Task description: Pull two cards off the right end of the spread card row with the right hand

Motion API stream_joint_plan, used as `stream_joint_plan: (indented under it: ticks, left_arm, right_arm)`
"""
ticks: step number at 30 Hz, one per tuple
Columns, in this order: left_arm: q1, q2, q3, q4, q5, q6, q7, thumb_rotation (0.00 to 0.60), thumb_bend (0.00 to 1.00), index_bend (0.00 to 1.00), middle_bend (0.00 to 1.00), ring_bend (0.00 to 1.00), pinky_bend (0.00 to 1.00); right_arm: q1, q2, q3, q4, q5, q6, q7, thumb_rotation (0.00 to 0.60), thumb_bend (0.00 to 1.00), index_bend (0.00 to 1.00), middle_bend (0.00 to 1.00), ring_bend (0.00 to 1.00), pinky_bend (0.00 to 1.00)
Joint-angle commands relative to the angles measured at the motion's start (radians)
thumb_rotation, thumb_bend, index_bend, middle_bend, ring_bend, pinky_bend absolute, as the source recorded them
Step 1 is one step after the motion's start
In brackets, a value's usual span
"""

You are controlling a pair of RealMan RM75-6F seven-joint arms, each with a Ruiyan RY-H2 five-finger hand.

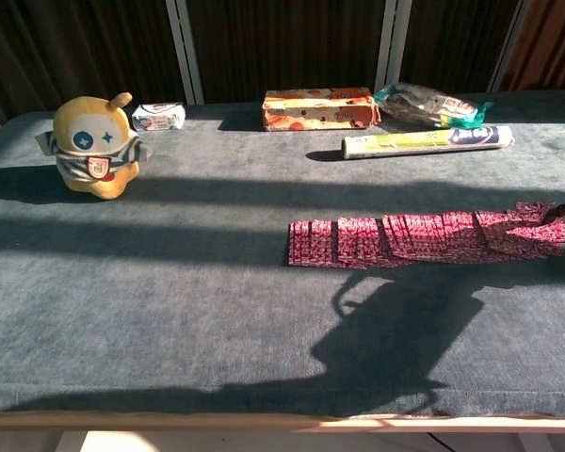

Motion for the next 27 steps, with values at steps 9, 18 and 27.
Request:
stream_joint_plan:
  ticks: [9,18,27]
  left_arm:
    - [-0.023,0.009,-0.023,-0.036,-0.04,-0.052,0.029,0.6,0.42,0.0,0.08,0.06,0.07]
    - [-0.013,0.016,-0.026,-0.041,-0.025,-0.015,0.012,0.6,0.41,0.0,0.08,0.06,0.07]
    - [0.021,0.101,-0.049,-0.173,-0.125,-0.009,0.024,0.6,0.42,0.0,0.0,0.01,0.07]
  right_arm:
    - [0.051,-0.094,0.052,0.325,0.094,-0.132,0.082,0.6,0.72,0.2,0.95,1.0,1.0]
    - [-0.001,-0.007,0.061,0.193,-0.023,0.038,0.22,0.6,0.71,0.15,0.95,0.97,1.0]
    - [-0.235,0.265,0.019,-0.284,-0.151,0.486,0.248,0.6,0.4,0.0,0.27,0.29,0.7]
